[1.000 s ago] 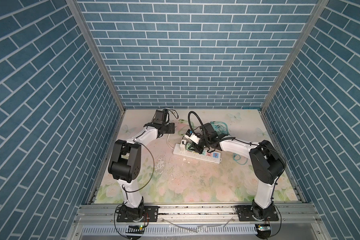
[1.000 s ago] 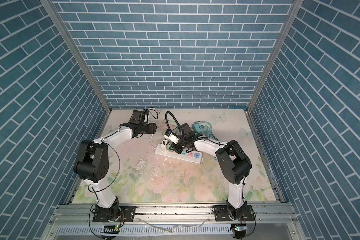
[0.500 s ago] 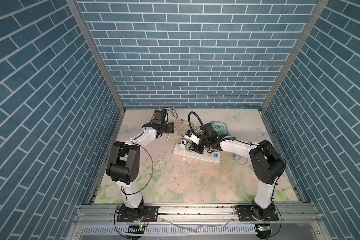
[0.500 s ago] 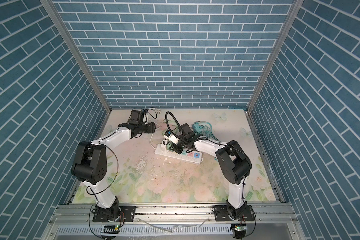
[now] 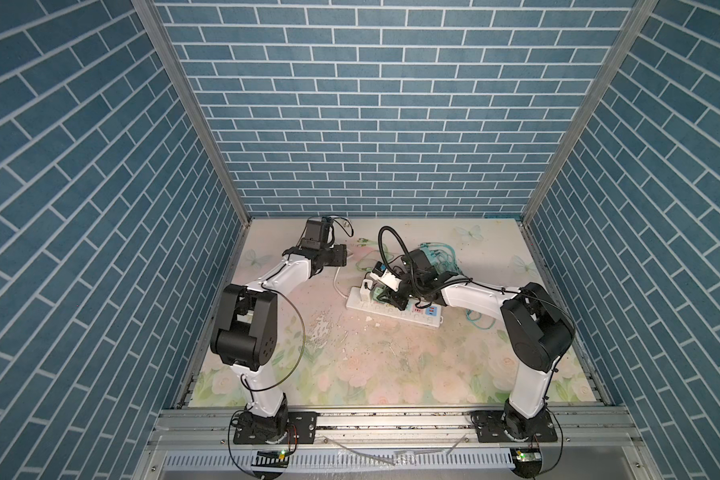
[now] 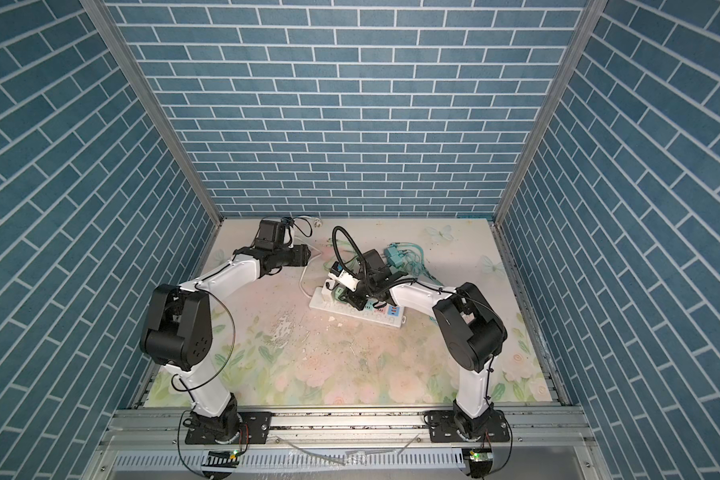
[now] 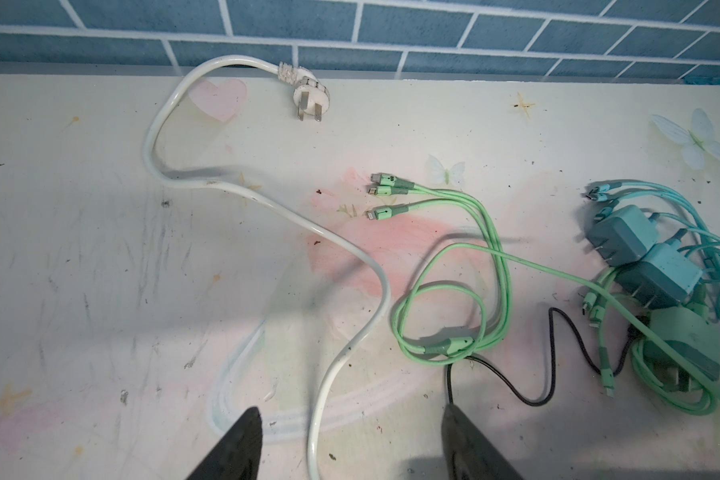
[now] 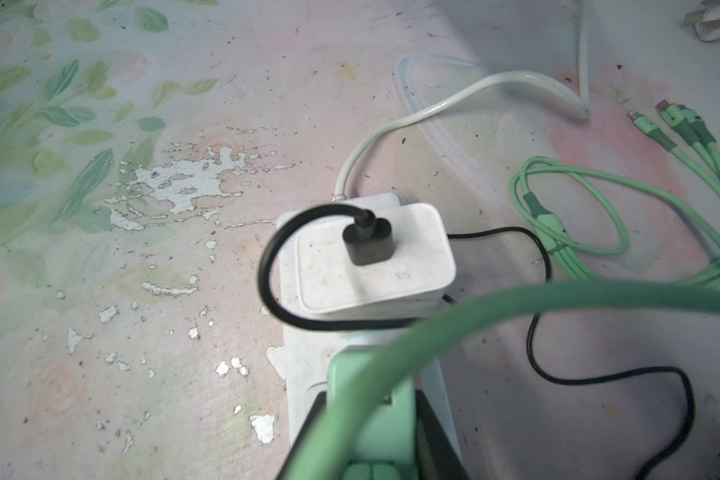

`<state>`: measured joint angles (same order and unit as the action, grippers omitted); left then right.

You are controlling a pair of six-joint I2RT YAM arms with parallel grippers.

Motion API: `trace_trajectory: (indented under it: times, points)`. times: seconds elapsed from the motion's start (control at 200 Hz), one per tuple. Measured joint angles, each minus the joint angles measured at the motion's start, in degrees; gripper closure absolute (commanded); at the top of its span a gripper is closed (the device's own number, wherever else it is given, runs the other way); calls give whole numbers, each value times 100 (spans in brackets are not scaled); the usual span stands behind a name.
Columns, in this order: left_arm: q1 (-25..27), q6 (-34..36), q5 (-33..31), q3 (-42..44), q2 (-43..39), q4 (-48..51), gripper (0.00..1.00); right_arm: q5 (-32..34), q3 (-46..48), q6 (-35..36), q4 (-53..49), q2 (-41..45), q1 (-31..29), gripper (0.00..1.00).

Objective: Insert the plug
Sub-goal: 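Lower the green charger with the right gripper over the pink socket beside the white charger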

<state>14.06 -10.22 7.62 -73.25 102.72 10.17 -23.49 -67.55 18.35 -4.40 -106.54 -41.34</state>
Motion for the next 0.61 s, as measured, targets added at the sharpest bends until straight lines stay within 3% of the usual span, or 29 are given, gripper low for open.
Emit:
trace_trajectory:
  times: [0.605]
  points:
    - [-22, 96, 398, 599, -354, -109, 31, 229, -229, 321, -376, -114, -116, 100]
